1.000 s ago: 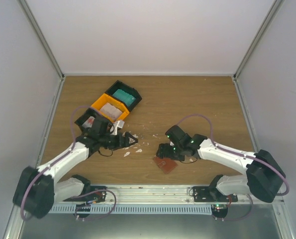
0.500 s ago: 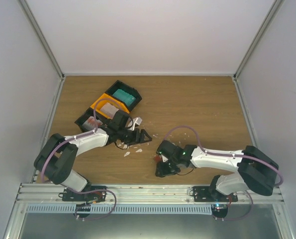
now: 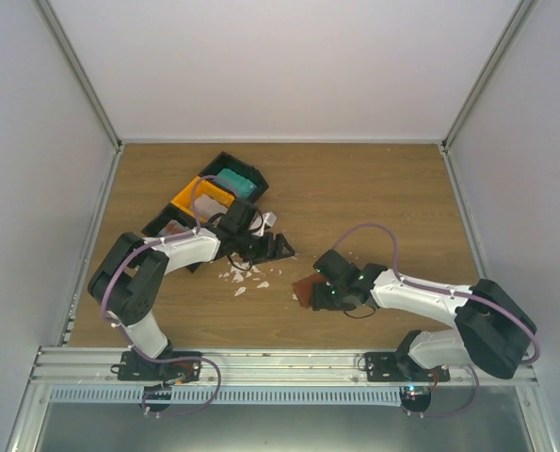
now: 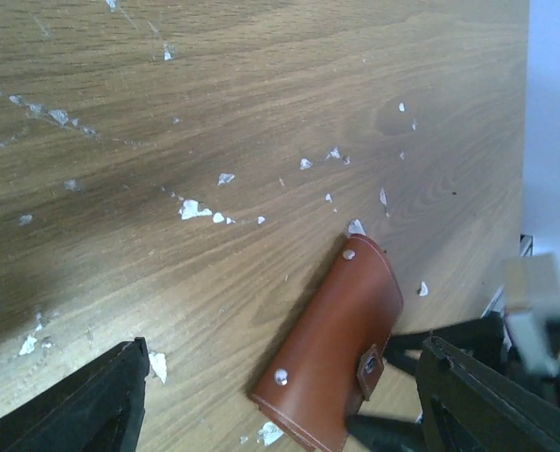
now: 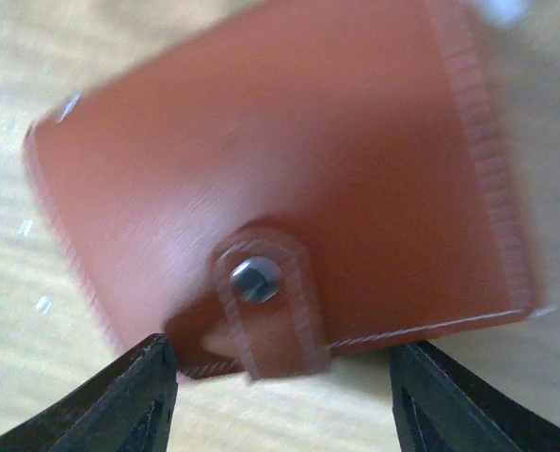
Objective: Put the credit cards into the card holder
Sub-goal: Move the card holder to the center of the board.
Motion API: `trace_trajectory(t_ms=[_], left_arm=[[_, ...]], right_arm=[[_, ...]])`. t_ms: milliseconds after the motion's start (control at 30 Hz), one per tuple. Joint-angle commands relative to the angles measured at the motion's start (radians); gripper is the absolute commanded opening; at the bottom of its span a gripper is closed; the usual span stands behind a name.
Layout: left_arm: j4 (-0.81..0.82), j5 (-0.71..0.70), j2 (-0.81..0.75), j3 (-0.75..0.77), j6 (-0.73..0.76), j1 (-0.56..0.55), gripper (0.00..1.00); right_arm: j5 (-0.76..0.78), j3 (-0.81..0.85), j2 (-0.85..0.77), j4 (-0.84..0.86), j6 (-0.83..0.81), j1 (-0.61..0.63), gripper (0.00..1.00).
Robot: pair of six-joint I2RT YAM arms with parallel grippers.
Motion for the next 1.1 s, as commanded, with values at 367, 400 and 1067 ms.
trace_trajectory(t_ms=[367,400,1067], left_arm=[[0.104,0.092,0.095,0.002,-0.008,-0.010,0.73],[0.108,0.093,0.094,-0.009,-0.008,-0.010,0.72],[0.095,-0.074,0.117,-0.076,0.003,-0.004,0.47]], right_arm=[[0.008,0.115,0.193,0.110,-0.161,-0.190,0.57],[-0.004,0.130,0.206,0.121,-0.173,-0.190,0.56],[-0.268,0.248,0.384,0.315,-0.478,-0.300,0.48]])
